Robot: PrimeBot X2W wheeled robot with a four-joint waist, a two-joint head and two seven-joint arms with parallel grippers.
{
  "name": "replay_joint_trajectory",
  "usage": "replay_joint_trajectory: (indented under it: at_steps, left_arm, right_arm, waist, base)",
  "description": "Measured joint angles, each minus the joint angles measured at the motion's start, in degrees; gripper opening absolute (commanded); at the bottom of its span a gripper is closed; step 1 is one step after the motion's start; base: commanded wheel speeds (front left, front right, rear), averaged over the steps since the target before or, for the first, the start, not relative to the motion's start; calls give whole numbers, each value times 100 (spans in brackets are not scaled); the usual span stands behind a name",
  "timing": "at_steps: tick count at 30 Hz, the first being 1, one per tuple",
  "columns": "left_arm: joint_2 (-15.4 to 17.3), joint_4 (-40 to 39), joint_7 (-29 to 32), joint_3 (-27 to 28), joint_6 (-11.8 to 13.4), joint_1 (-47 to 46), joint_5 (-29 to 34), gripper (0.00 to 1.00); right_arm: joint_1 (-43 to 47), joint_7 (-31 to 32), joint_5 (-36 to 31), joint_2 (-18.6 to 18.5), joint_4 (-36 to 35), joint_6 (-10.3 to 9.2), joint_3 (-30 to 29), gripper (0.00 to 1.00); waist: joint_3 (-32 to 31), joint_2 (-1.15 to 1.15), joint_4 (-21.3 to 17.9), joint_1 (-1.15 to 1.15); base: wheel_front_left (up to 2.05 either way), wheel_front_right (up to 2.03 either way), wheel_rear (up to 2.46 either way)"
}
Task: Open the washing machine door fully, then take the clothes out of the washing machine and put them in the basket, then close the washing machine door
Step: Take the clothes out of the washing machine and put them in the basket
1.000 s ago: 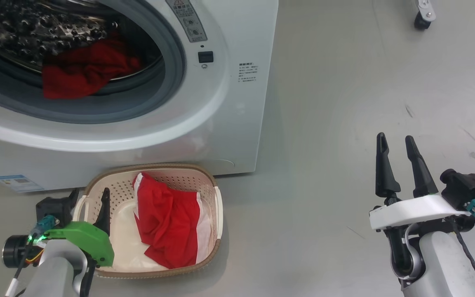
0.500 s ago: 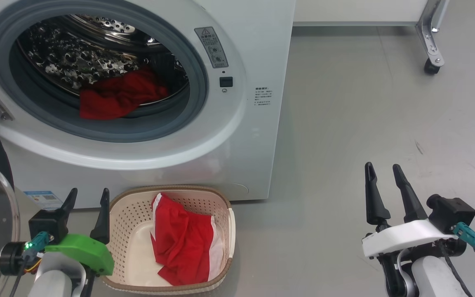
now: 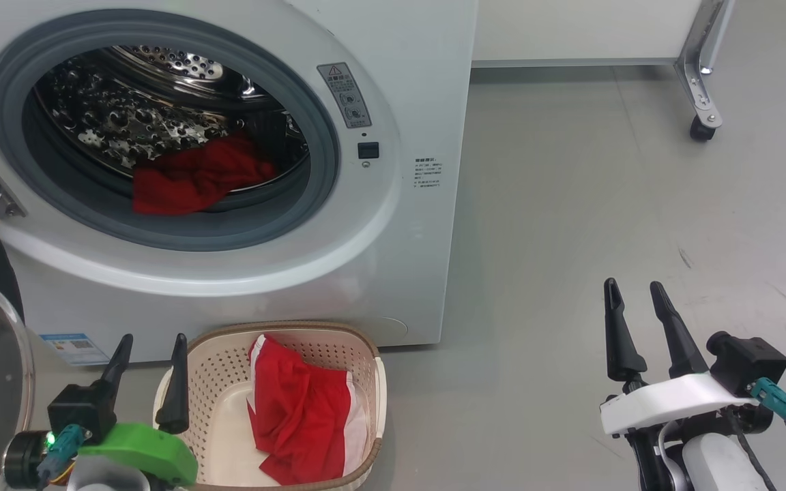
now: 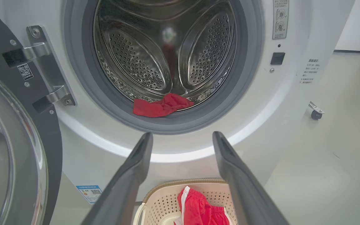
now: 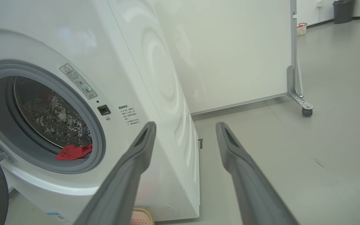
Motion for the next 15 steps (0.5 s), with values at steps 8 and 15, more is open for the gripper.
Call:
replay_joint_trajectory:
  at_steps: [8,15]
  left_arm:
    - [-27,-432,0,12,67,269,24,100]
    - [-34,-683,-1,-9,91,425,77,100]
  right_arm:
    - [10,0,0,0,-86,0,-47,100]
    - [11,0,0,1,-125,0,-62,100]
  waist:
    - [27,0,-31,0]
    - [62,0,-41,0]
  base:
    - [0,0,0]
    - [0,0,0]
